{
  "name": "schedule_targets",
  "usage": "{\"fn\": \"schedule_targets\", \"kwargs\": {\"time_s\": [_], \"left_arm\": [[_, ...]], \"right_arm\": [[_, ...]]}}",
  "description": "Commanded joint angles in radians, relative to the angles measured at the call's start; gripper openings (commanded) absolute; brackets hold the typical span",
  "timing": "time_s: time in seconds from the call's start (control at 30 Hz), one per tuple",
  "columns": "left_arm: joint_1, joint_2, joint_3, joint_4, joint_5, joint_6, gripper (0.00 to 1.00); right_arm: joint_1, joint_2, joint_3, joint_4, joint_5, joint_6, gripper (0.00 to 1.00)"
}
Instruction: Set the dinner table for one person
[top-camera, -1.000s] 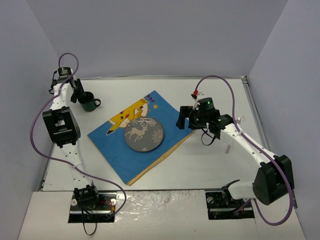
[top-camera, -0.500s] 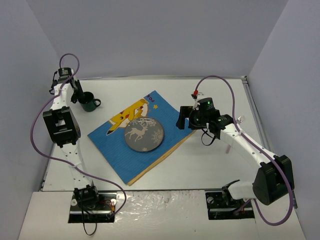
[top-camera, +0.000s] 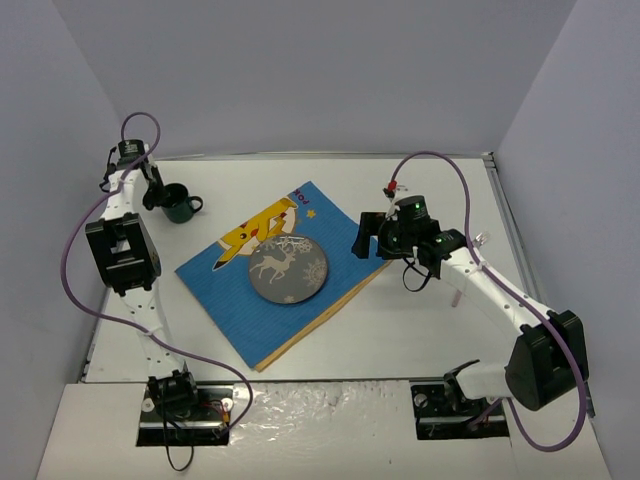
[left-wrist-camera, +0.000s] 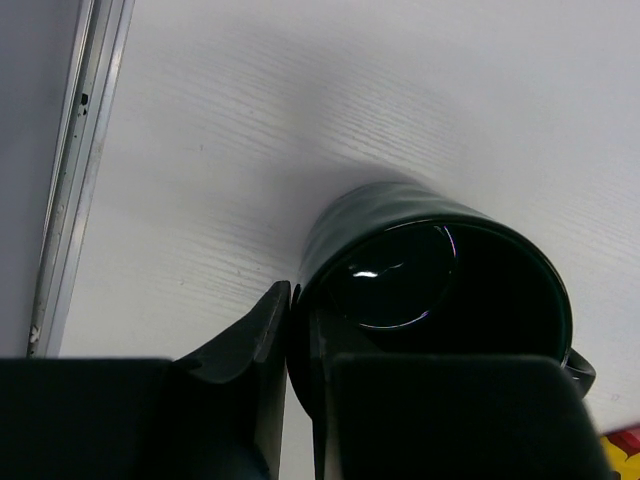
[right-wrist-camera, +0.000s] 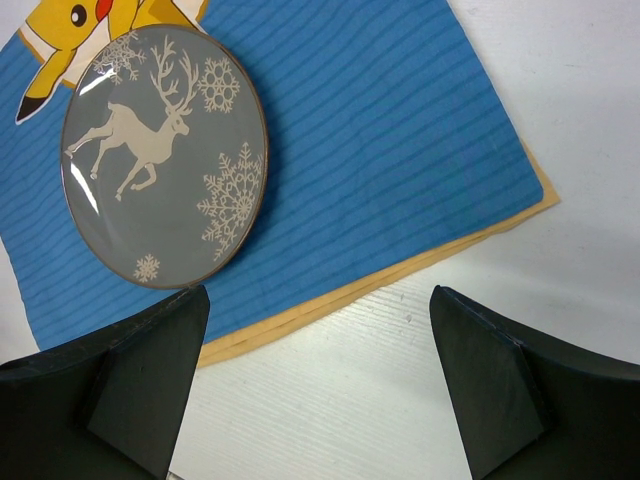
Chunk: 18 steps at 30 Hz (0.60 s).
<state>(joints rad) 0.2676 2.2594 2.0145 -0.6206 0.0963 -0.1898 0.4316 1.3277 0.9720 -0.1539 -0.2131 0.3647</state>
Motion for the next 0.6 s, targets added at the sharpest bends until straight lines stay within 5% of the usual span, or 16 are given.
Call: {"fn": "schedule_targets", "kwargs": {"time_s": [0.0,0.27,0.57], "left_arm": [[-0.027,-0.209,0.038,0.018,0.005,-0.043,0.0],[-0.208,-0.298,0.093,-0.074,-0.043,-0.137,0.0],[-0.453,-0.25,0.093,0.027,-0.087,-0.244,0.0]], "right_arm": [[-0.007,-0.055,-0.005,0.034,0.014,0.01,0.89],[-0.005,-0.112,-0.03,0.036,0.014,0.023,0.89],[-0.007,-0.173,-0.061,0.017,0.012,0.036,0.89]]}}
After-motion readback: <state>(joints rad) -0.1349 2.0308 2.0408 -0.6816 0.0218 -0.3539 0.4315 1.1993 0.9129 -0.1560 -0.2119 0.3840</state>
